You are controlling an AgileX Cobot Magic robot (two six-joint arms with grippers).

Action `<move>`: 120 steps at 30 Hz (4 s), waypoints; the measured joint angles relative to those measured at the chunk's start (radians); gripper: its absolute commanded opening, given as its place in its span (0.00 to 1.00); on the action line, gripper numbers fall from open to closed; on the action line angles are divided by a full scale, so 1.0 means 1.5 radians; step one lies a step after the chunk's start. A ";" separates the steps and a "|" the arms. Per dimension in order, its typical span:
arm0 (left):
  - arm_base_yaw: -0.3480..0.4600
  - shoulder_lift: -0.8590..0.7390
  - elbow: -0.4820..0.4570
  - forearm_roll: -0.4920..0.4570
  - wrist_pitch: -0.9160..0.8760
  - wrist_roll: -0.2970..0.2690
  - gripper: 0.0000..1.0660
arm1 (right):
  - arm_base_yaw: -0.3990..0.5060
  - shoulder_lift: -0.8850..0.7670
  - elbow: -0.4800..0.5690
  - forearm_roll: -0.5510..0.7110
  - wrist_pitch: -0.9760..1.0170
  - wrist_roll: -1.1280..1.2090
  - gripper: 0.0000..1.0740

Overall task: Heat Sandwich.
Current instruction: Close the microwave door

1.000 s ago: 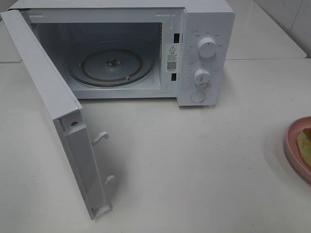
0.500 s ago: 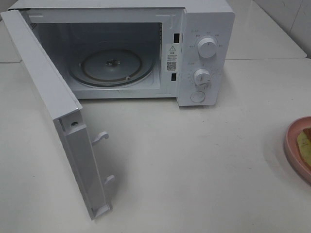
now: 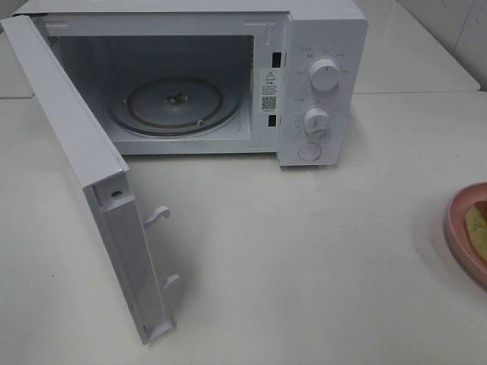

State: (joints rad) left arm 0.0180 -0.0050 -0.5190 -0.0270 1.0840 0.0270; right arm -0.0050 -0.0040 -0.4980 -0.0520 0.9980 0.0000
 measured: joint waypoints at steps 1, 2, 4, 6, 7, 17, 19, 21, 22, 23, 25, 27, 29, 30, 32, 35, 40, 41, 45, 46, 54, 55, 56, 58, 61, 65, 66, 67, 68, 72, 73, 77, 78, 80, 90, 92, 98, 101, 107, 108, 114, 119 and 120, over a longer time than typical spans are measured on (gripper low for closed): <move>0.000 0.000 0.000 0.000 0.000 0.000 0.92 | 0.000 0.000 0.000 0.000 0.000 0.000 0.71; 0.000 0.000 0.000 0.000 0.000 0.000 0.92 | 0.000 0.000 0.000 0.000 0.000 0.000 0.71; 0.000 0.000 0.000 0.000 0.000 0.000 0.92 | 0.000 0.000 0.000 0.000 0.000 0.000 0.71; 0.000 0.000 0.000 0.000 0.000 0.000 0.92 | 0.000 0.000 0.000 0.000 0.000 0.000 0.71; 0.000 0.000 0.000 0.000 0.000 0.000 0.92 | 0.000 0.000 0.000 0.000 0.001 0.000 0.71; 0.000 0.000 0.000 0.000 0.000 0.000 0.92 | 0.000 0.000 0.000 0.000 0.001 0.000 0.71; 0.000 0.000 0.000 0.000 0.000 0.000 0.92 | 0.000 0.000 0.000 0.000 0.001 0.000 0.71; 0.000 0.000 0.000 0.000 0.000 0.000 0.92 | 0.000 0.000 0.000 0.000 0.001 0.000 0.71; 0.000 0.000 0.000 0.000 0.000 0.000 0.92 | 0.000 0.000 0.000 0.000 0.001 0.000 0.71; 0.000 0.000 0.000 0.000 0.000 0.000 0.92 | 0.000 0.000 0.000 -0.001 0.001 0.000 0.71; 0.000 0.000 0.000 0.000 0.000 0.000 0.92 | 0.000 0.000 0.000 -0.001 0.001 0.000 0.71; 0.000 0.000 0.000 0.000 0.000 0.000 0.92 | 0.000 0.000 0.000 -0.001 0.001 0.000 0.71; 0.000 0.000 0.000 0.000 0.000 0.000 0.92 | 0.000 0.000 0.000 -0.001 0.001 0.000 0.71; 0.000 0.000 0.000 0.000 0.000 0.000 0.92 | 0.000 0.000 0.000 -0.001 0.001 0.000 0.71; 0.000 0.000 0.000 0.000 0.000 0.000 0.92 | 0.000 0.000 0.000 -0.001 0.001 0.000 0.71; 0.000 0.000 0.000 0.000 0.000 0.000 0.92 | 0.000 0.000 0.000 -0.001 0.001 0.000 0.71; 0.000 0.000 0.000 0.000 0.000 0.000 0.92 | 0.000 0.000 0.000 -0.001 0.001 0.000 0.71; 0.000 0.000 0.000 0.000 0.000 0.000 0.92 | 0.000 0.000 0.000 -0.001 0.001 0.000 0.71; 0.000 0.000 0.000 0.000 0.000 0.000 0.92 | 0.000 0.000 0.000 -0.001 0.001 0.000 0.71; 0.000 0.000 0.000 0.000 0.000 0.000 0.92 | 0.000 0.000 0.000 -0.001 0.001 0.000 0.71; 0.000 0.000 0.000 0.000 0.000 0.000 0.92 | 0.000 0.000 0.000 -0.001 0.001 0.000 0.71; 0.000 0.000 0.000 0.000 0.000 0.000 0.92 | 0.000 0.000 0.000 -0.001 0.001 0.000 0.71; 0.000 0.000 0.000 -0.001 0.000 0.000 0.92 | 0.000 0.000 0.000 -0.001 0.001 0.000 0.71; 0.000 0.000 0.000 -0.005 0.000 0.000 0.92 | 0.000 0.000 0.000 -0.001 0.001 0.000 0.71; 0.000 0.001 -0.001 -0.015 -0.001 0.000 0.91 | 0.000 0.000 0.000 -0.001 0.001 0.000 0.71; 0.000 0.036 -0.020 -0.020 -0.017 0.000 0.87 | 0.000 0.000 0.000 -0.001 0.001 0.000 0.71; 0.000 0.047 -0.025 -0.020 -0.023 0.000 0.86 | 0.000 0.000 0.000 -0.001 0.001 0.000 0.71; 0.000 0.063 -0.028 -0.021 -0.031 0.000 0.85 | 0.000 0.000 0.000 -0.001 0.001 0.000 0.71; 0.000 0.063 -0.028 -0.021 -0.031 0.000 0.85 | 0.000 0.000 0.000 -0.001 0.001 0.000 0.71; 0.000 0.145 -0.029 -0.021 -0.084 0.000 0.72 | 0.000 0.000 0.000 -0.001 0.001 0.000 0.71; 0.000 0.145 -0.029 -0.021 -0.084 0.000 0.72 | 0.000 0.000 0.000 -0.001 0.001 0.000 0.71; 0.000 0.229 -0.029 -0.023 -0.167 0.000 0.42 | 0.000 0.000 0.000 -0.001 0.001 0.000 0.71; 0.000 0.229 -0.029 -0.023 -0.167 0.000 0.42 | 0.000 0.000 0.000 -0.001 0.001 0.000 0.71; 0.000 0.263 -0.029 -0.023 -0.193 0.000 0.22 | 0.000 0.000 0.000 -0.001 0.001 0.000 0.71; 0.000 0.433 0.001 -0.023 -0.353 0.000 0.00 | 0.000 0.000 0.000 -0.001 0.001 0.000 0.71; 0.000 0.443 0.015 -0.023 -0.385 0.000 0.00 | 0.000 0.000 0.000 -0.001 0.001 0.000 0.71; 0.000 0.497 0.119 -0.023 -0.633 0.000 0.00 | 0.000 0.000 0.000 -0.001 0.001 0.000 0.71; 0.000 0.531 0.165 -0.023 -0.778 0.000 0.00 | 0.000 0.000 0.000 -0.001 0.001 0.000 0.71; 0.000 0.625 0.194 -0.017 -0.972 0.000 0.00 | 0.000 0.000 0.000 -0.001 0.001 0.000 0.71; 0.000 0.660 0.194 -0.007 -1.019 0.000 0.00 | 0.000 0.000 0.000 -0.001 0.001 0.000 0.71; 0.000 0.775 0.194 0.063 -1.134 -0.032 0.00 | 0.000 0.000 0.000 -0.001 0.002 0.000 0.71; -0.005 0.843 0.191 0.132 -1.201 -0.095 0.00 | 0.000 0.000 0.000 -0.001 0.002 0.000 0.71; -0.005 0.843 0.191 0.132 -1.201 -0.095 0.00 | 0.000 0.000 0.000 -0.001 0.002 0.000 0.71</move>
State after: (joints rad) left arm 0.0110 1.2600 -0.2330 0.1710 -0.7170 -0.1150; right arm -0.0050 -0.0040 -0.4980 -0.0540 1.0010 0.0000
